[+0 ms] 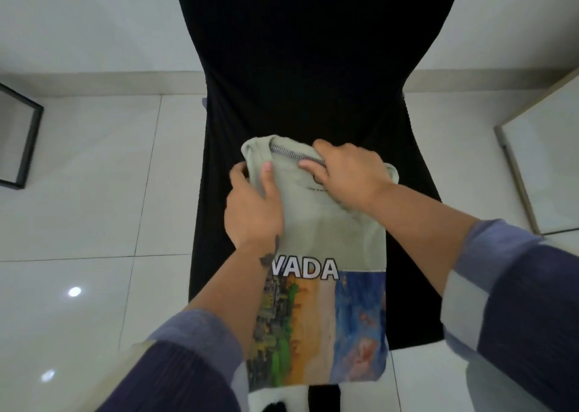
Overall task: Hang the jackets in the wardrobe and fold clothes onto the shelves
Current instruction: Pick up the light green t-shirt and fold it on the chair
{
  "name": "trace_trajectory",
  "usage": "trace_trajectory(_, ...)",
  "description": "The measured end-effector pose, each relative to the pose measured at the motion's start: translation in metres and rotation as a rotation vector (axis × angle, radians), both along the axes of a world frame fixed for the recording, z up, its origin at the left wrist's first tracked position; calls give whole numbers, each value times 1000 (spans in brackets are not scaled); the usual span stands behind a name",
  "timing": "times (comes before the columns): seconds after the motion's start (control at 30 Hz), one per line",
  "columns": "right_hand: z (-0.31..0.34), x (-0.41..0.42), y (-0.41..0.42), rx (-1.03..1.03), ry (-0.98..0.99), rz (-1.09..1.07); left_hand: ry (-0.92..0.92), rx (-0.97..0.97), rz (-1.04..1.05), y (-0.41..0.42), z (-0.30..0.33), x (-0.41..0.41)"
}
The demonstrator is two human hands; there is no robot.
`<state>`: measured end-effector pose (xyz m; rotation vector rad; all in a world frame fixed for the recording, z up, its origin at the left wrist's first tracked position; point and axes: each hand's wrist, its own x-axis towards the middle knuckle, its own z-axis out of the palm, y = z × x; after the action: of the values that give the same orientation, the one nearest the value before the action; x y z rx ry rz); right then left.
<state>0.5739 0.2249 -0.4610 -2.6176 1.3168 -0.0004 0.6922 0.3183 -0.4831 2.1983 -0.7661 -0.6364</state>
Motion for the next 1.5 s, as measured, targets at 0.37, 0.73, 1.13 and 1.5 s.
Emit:
trace_trajectory(0.37, 140, -31, 65, 223, -323, -99, 74, -143, 17, 54, 91, -40)
trace_trajectory(0.73, 359, -92, 136, -17, -465, -271, 234, -290, -111, 85, 261, -112)
trace_trajectory(1.13, 573, -243, 186, -590, -724, -630, 817, -428, -30, 99, 385, -221)
trace_trajectory(1.5, 561, -489, 316, -893, -679, -1115, 560, -584, -344, 114, 471, -414)
